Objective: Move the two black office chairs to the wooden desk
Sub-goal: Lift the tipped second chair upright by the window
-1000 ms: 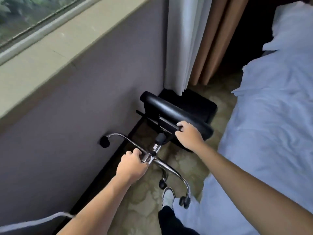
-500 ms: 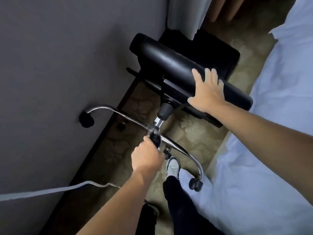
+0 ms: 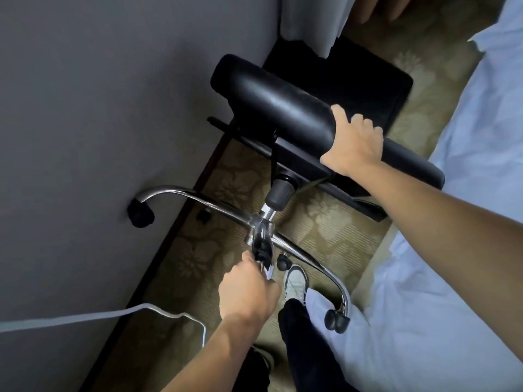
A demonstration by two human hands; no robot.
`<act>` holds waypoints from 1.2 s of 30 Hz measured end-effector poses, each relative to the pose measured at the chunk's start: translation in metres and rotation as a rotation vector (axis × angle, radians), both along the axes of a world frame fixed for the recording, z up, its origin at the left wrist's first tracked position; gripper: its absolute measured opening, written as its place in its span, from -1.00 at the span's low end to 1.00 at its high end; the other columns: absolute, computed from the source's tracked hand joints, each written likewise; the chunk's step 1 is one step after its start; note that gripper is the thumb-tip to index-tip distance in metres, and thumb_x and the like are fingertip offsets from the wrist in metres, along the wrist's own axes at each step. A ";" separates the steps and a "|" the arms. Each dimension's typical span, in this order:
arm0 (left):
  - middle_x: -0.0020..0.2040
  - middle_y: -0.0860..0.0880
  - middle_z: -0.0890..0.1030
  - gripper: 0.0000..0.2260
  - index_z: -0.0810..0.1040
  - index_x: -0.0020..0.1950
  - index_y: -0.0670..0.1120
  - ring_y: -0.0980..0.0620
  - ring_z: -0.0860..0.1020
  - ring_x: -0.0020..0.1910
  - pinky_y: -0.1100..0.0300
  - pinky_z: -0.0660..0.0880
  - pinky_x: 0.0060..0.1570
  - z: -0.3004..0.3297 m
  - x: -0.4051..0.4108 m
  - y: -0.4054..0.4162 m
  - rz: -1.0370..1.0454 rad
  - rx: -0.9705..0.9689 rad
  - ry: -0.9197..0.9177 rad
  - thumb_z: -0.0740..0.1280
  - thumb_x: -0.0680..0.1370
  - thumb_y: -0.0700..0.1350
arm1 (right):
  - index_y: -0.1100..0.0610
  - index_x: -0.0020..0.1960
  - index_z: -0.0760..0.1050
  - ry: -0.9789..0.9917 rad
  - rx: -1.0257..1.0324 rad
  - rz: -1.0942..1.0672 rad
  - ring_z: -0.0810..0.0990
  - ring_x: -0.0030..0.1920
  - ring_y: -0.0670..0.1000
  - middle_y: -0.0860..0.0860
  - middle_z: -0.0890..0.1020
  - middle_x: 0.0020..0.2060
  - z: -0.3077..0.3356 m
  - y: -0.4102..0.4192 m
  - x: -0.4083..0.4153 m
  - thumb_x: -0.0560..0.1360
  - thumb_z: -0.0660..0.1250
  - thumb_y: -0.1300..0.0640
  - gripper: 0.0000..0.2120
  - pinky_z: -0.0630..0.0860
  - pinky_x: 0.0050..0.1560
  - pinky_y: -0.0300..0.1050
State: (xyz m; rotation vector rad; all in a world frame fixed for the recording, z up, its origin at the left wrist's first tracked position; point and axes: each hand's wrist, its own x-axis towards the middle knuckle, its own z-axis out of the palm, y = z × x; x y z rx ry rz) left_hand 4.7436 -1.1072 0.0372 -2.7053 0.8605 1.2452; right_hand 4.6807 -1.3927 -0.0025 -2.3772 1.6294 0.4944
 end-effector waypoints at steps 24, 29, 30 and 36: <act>-0.33 0.06 0.59 -0.79 0.40 -0.07 0.05 -0.02 0.58 -0.35 0.00 0.60 -0.32 -0.013 0.007 0.198 0.095 -0.346 0.088 0.26 0.34 -0.16 | -0.11 0.42 0.19 -0.154 -0.389 -0.189 0.53 -0.21 0.23 0.18 0.57 -0.05 0.039 0.195 0.000 0.27 0.40 0.13 -0.23 0.31 -0.25 0.00; -0.29 0.13 0.57 -0.65 0.41 0.08 0.09 0.00 0.58 -0.29 0.07 0.58 -0.23 -0.026 0.006 0.269 0.109 -0.405 0.045 0.33 0.34 -0.16 | -0.07 0.44 0.23 -0.178 -0.460 -0.162 0.56 -0.06 0.21 0.14 0.59 -0.03 0.058 0.276 0.004 0.24 0.46 0.14 -0.18 0.44 -0.09 0.06; -0.27 0.13 0.57 -0.60 0.41 0.14 0.08 0.02 0.58 -0.27 0.09 0.57 -0.21 -0.027 0.005 0.282 0.117 -0.400 0.038 0.35 0.34 -0.15 | -0.05 0.46 0.22 -0.180 -0.462 -0.155 0.54 -0.04 0.20 0.14 0.57 -0.01 0.061 0.292 0.007 0.25 0.45 0.15 -0.17 0.44 -0.03 0.07; -0.22 0.01 0.65 -0.52 0.43 0.21 0.04 -0.13 0.62 -0.18 0.05 0.56 -0.17 -0.054 0.002 0.360 0.155 -0.392 -0.012 0.38 0.29 -0.11 | 0.02 0.47 0.27 -0.294 -0.565 -0.097 0.48 0.05 0.17 0.17 0.50 0.10 0.063 0.386 0.015 0.18 0.31 0.28 -0.15 0.37 0.23 0.06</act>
